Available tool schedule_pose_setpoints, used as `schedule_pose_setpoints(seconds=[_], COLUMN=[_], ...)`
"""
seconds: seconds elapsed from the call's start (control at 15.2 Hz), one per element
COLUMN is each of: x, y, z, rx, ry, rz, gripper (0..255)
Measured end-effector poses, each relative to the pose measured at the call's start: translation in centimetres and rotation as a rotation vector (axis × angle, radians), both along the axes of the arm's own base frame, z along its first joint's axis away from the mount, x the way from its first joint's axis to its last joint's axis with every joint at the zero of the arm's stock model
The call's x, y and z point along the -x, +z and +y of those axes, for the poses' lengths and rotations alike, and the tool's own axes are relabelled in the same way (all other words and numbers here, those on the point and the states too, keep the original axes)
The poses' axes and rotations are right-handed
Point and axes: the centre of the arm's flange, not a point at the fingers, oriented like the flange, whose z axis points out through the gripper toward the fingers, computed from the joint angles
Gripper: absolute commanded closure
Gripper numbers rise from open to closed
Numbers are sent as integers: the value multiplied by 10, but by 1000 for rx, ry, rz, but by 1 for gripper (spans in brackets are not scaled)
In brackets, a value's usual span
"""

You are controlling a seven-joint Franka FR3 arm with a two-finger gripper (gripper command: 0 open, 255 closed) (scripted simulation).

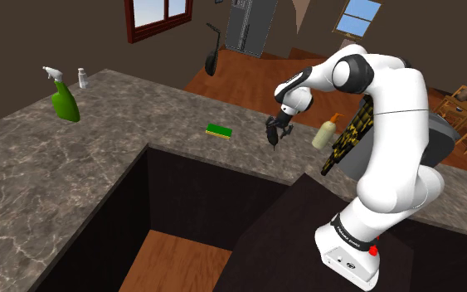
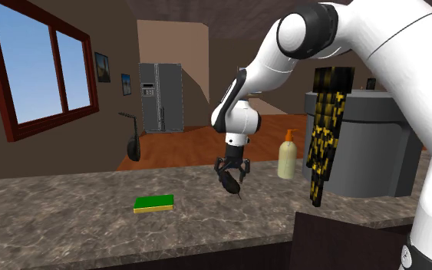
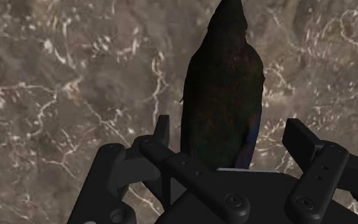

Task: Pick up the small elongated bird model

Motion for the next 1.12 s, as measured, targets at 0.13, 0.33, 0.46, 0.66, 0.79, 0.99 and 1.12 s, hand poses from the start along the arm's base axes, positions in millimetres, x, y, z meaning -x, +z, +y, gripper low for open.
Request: schedule_pose_setpoints(seconds=[0.13,0.33,0.46,0.66,0.79,0.99,1.12], x=[-1,0,0,0,0,0,-1], y=[-11,-22,-23,-23,-23,-23,-18], z=[-1,-1,-1,-1,-1,-1,-1], rx=[0,0,0,0,1,1,0], ry=[0,-1,-1,-1,-1,-1,-1], rz=[0,0,-1,-1,-1,-2,0], gripper=[0,255,255,255,255,255,255])
